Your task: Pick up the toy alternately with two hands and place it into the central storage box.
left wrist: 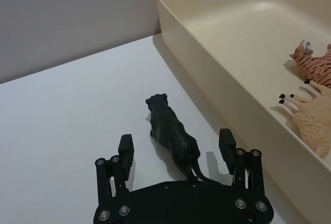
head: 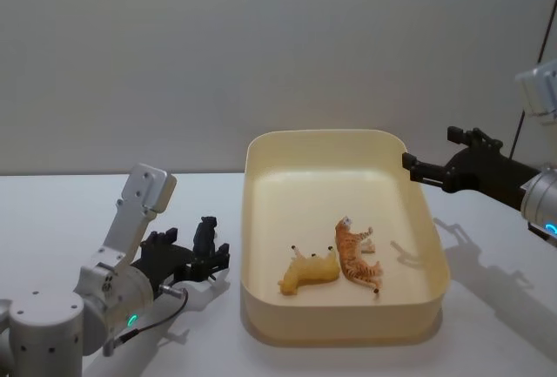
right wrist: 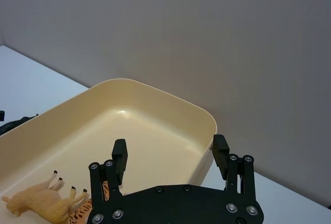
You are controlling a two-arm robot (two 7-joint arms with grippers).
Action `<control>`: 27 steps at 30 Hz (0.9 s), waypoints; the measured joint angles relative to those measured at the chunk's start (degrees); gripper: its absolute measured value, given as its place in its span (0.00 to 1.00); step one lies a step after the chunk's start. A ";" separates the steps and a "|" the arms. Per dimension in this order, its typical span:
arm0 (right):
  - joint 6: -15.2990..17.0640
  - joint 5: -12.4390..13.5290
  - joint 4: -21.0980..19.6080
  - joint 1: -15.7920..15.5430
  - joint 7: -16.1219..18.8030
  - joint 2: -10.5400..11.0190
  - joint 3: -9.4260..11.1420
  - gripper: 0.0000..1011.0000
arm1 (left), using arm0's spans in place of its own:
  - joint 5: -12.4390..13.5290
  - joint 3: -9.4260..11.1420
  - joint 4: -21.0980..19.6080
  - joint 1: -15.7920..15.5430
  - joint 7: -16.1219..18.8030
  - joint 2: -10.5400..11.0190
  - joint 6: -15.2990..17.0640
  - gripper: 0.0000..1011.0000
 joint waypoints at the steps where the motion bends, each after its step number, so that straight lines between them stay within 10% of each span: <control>1: 0.00 0.00 0.00 0.00 0.00 0.00 0.00 0.99 | 0.08 0.00 0.66 -0.36 -0.50 -0.24 -0.23 0.99; 12: 0.00 0.00 0.00 0.00 0.00 0.00 0.00 0.99 | 0.61 0.22 4.18 -2.39 -3.05 -1.64 -1.05 0.98; 27: 0.00 -0.01 0.00 0.00 0.00 0.00 -0.01 0.99 | 0.95 0.36 6.09 -3.51 -4.24 -2.45 -1.38 0.59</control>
